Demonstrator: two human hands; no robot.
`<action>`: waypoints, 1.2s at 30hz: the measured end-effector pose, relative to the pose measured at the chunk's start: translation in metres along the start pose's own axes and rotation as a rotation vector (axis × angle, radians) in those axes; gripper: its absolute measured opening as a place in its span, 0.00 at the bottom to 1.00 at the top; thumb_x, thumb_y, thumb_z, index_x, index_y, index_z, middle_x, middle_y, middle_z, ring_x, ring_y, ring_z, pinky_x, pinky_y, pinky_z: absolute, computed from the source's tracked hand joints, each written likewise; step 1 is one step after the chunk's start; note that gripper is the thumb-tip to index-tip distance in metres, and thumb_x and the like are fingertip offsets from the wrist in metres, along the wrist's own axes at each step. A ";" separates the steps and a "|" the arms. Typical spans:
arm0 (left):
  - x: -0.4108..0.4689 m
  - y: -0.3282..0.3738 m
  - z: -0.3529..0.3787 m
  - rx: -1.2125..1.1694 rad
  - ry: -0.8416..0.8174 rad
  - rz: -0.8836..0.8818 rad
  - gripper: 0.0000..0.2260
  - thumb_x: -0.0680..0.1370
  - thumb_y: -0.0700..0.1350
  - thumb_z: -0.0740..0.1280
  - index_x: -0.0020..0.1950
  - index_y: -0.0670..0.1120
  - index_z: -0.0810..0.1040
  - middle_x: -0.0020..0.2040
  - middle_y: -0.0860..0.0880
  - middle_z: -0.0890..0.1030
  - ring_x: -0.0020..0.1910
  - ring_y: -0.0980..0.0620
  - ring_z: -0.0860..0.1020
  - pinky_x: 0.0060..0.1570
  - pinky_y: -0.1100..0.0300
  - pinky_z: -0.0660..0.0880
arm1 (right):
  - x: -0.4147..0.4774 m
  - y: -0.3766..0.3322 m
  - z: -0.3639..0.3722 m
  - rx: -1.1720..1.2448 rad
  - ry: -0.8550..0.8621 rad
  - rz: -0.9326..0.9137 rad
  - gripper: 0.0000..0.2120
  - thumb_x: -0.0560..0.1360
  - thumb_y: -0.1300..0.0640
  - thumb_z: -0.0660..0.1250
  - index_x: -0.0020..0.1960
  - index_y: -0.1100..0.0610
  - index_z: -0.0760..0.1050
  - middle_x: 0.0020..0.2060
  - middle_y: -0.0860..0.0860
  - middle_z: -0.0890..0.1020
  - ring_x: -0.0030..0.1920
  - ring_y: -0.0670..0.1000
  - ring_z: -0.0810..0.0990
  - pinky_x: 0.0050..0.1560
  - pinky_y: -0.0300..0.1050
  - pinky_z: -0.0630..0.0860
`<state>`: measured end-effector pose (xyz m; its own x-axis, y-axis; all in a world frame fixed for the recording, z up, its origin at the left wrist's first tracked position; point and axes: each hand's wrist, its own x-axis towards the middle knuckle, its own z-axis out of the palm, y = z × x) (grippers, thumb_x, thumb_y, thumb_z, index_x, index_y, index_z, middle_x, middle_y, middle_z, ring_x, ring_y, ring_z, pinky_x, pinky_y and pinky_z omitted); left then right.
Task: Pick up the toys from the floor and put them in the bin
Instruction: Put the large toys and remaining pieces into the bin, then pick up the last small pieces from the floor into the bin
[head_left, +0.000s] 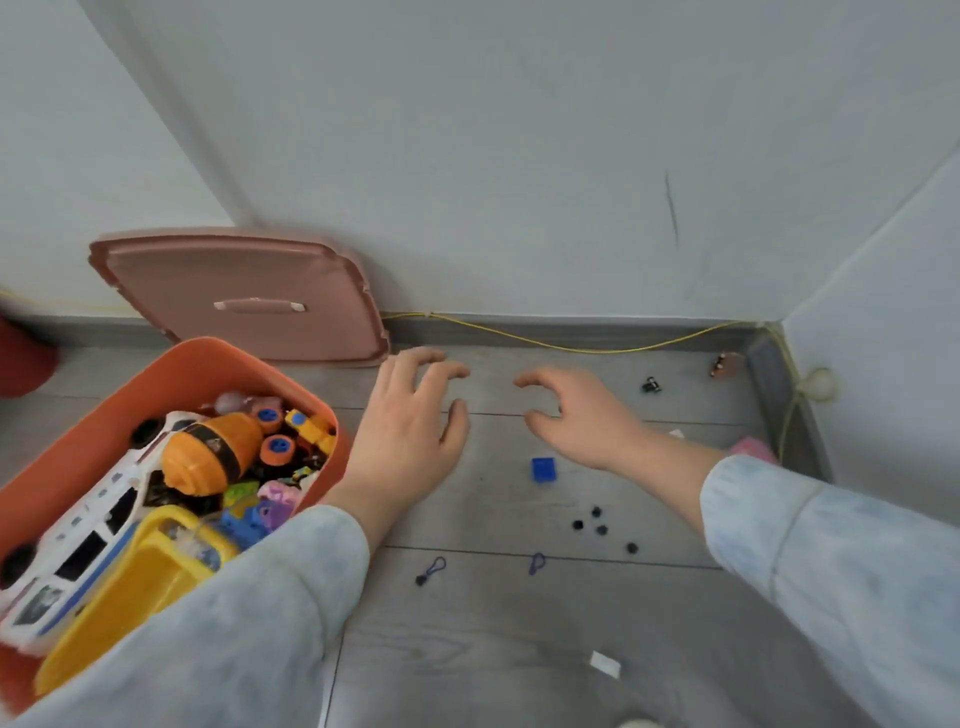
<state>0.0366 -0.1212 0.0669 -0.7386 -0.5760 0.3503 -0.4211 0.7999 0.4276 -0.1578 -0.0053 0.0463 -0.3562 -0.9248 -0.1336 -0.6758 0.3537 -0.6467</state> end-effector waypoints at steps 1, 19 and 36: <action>-0.005 0.001 0.008 0.000 -0.045 -0.002 0.15 0.76 0.45 0.67 0.62 0.45 0.77 0.62 0.44 0.72 0.62 0.44 0.71 0.65 0.52 0.69 | -0.005 0.010 0.000 -0.040 -0.007 0.020 0.21 0.75 0.55 0.68 0.68 0.52 0.74 0.66 0.49 0.78 0.65 0.51 0.75 0.62 0.38 0.65; -0.139 -0.011 0.115 0.030 -0.686 -0.768 0.18 0.72 0.36 0.63 0.61 0.46 0.71 0.61 0.42 0.68 0.56 0.38 0.73 0.61 0.52 0.71 | -0.080 0.105 0.084 -0.148 -0.190 0.382 0.22 0.70 0.61 0.70 0.63 0.54 0.73 0.57 0.53 0.69 0.55 0.54 0.75 0.53 0.38 0.69; -0.129 0.042 0.150 0.022 -0.763 -0.472 0.31 0.74 0.58 0.71 0.74 0.54 0.64 0.66 0.48 0.62 0.64 0.46 0.69 0.63 0.51 0.74 | -0.064 0.143 0.051 -0.425 0.200 0.560 0.30 0.70 0.45 0.66 0.71 0.46 0.65 0.73 0.55 0.62 0.74 0.61 0.56 0.63 0.69 0.64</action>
<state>0.0355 0.0120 -0.0855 -0.6319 -0.5834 -0.5103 -0.7735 0.5159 0.3681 -0.1991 0.0969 -0.0756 -0.8054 -0.5604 -0.1931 -0.5352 0.8276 -0.1692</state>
